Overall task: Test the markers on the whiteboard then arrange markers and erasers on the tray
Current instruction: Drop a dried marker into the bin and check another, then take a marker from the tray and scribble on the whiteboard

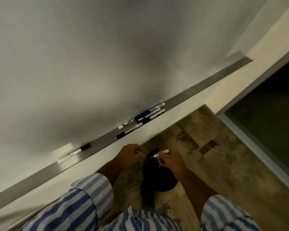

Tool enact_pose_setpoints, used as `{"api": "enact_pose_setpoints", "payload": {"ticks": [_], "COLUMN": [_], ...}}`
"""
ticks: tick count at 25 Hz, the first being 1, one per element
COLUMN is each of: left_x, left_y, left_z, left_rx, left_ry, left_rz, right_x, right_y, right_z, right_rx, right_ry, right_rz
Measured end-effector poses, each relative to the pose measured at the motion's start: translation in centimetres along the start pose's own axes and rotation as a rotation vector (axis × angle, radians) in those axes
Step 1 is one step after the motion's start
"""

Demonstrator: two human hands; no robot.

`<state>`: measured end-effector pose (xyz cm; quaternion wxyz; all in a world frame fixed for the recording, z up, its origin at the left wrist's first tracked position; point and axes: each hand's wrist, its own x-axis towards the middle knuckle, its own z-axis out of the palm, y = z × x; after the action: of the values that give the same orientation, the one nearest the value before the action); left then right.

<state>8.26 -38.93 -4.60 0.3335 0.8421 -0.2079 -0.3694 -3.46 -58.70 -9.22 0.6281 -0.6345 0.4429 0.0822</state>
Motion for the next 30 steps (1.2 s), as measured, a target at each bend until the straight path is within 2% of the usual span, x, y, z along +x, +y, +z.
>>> {"api": "enact_pose_setpoints", "payload": {"ticks": [5,9,18,25,30], "left_x": [2.3,2.3,2.1,1.3,1.0], "left_y": [-3.0,-4.3,-2.2,-0.1,0.3], "left_z": [4.7,5.1,3.5,-0.2,-2.1], "left_rx": [0.091,0.083,-0.116,-0.338,-0.194], "left_ry": [-0.084,-0.065,0.047,0.339,0.669], "left_rz": [-0.084,-0.131,-0.218,-0.283,-0.271], "right_x": [3.7,4.7,3.5,3.3,3.8], "right_y": [3.3,3.5,-0.5,-8.5,-12.0], "right_z": [-2.2,-2.6,-0.6,1.1,2.8], "right_rx": [-0.232,-0.39,-0.333,-0.382,-0.474], "right_ry": [-0.063,-0.104,-0.111,-0.187,-0.199], "right_rz": [0.092,0.099,-0.111,-0.277,-0.403]}}
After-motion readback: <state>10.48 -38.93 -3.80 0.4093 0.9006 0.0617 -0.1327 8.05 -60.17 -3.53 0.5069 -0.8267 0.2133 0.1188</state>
